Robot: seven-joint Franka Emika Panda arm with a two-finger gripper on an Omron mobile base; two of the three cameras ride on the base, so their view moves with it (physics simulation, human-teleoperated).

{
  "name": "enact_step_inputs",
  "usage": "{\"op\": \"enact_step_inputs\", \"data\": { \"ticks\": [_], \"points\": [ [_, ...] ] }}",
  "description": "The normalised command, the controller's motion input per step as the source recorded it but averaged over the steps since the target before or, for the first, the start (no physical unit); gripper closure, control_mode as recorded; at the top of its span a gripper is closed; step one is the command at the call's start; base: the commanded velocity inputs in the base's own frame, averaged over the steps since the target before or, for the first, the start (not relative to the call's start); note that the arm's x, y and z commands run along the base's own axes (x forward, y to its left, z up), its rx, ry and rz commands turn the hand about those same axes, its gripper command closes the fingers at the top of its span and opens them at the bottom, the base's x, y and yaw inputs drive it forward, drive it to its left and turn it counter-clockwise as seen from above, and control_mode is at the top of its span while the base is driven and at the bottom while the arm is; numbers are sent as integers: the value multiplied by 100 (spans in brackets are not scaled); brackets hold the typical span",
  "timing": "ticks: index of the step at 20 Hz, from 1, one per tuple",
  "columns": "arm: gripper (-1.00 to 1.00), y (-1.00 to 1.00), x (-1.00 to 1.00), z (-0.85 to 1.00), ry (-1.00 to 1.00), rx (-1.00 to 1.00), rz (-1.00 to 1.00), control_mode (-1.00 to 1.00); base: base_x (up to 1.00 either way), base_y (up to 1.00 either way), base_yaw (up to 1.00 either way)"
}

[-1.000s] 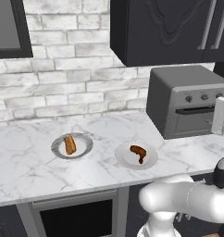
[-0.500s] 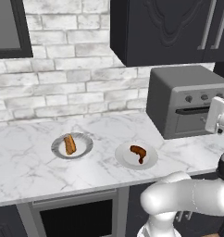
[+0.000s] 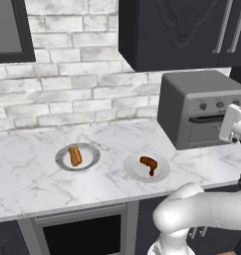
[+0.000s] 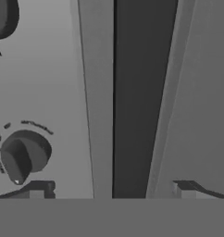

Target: Open the toaster oven door. Place the hotdog bun on the top rack in the toaster oven and place the chicken drumstick on the bottom rack.

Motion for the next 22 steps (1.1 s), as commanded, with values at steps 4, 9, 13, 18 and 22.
{"op": "enact_step_inputs", "data": {
  "ticks": [4,9,13,18,22],
  "points": [
    [-100,0,19,-25,-3,0,0,-100,0,0,0],
    [-100,0,6,-28,-5,0,0,-100,0,0,0],
    [-100,0,18,-10,-5,0,0,-100,0,0,0],
    [-100,0,10,0,-1,0,-7,-100,0,0,0],
    [-100,0,3,4,0,0,-11,-100,0,0,0]
  ]
}}
